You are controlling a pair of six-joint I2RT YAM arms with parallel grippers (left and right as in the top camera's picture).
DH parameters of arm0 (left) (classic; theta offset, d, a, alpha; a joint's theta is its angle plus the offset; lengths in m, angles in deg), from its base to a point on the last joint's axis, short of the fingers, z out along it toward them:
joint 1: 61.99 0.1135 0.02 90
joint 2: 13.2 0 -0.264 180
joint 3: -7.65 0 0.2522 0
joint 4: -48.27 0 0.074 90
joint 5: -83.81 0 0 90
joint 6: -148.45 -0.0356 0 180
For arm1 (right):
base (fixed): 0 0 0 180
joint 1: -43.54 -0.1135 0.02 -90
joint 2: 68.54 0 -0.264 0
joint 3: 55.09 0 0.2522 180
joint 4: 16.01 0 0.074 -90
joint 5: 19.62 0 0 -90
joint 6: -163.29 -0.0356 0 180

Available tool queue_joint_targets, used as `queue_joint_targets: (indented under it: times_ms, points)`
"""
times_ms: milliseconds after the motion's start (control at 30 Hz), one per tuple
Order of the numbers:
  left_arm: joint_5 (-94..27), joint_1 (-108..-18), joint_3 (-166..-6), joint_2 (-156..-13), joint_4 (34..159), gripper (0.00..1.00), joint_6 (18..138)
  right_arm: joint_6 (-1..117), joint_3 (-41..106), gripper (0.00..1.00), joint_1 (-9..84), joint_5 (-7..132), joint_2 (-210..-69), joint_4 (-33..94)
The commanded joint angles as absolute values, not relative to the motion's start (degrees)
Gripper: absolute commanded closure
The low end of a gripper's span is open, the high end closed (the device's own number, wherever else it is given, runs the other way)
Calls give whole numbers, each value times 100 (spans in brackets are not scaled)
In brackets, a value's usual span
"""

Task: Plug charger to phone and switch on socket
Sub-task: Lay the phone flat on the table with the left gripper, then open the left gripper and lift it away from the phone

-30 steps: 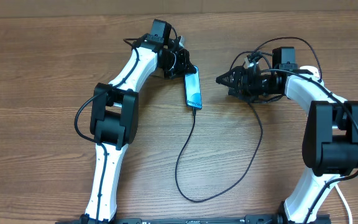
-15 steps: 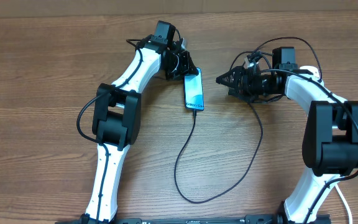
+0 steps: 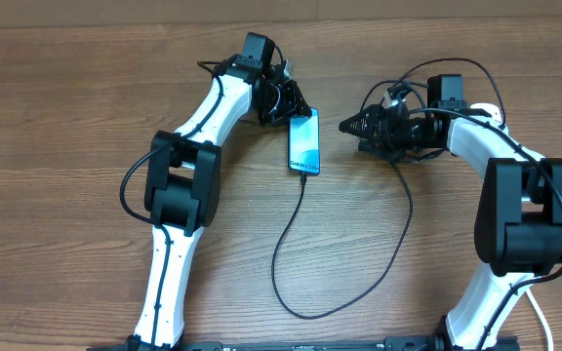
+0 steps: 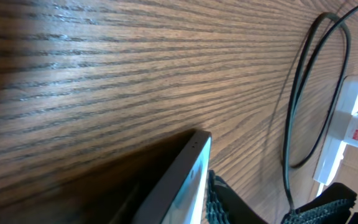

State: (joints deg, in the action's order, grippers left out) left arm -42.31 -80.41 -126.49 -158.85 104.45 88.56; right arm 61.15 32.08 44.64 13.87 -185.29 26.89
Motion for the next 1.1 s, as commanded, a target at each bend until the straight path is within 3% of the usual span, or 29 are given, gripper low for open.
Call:
queue_joint_targets:
  times_ms: [0,33,133,233,433,700,1067]
  points:
    - [-4178,-8089,-12695,-15937,10534,58,8893,6179,3260,0,4477,1379,-18505,2663]
    - [-4178,-8089,-12695,-15937,10547,48,8893,6179,3260,0,4477,1379,-18503,2663]
    - [-4176,-8089,-12697,-15937,10571,44,8893,6179,3260,0,4477,1379,-18503,2670]
    - [-4178,-8089,-12697,-15937,10574,34,8893,6179,3260,0,4477,1379,-18503,2687]
    - [-4174,-8089,-12695,-15937,10582,26,8893,6179,3260,0,4477,1379,-18503,2687]
    - [-4148,-8076,-12697,-15937,10637,0,8893,6181,3260,0,4480,1379,-18505,2705]
    - [-3444,-8021,-12704,-15933,11277,0,8884,6181,3260,0,4480,1387,-18503,2705]
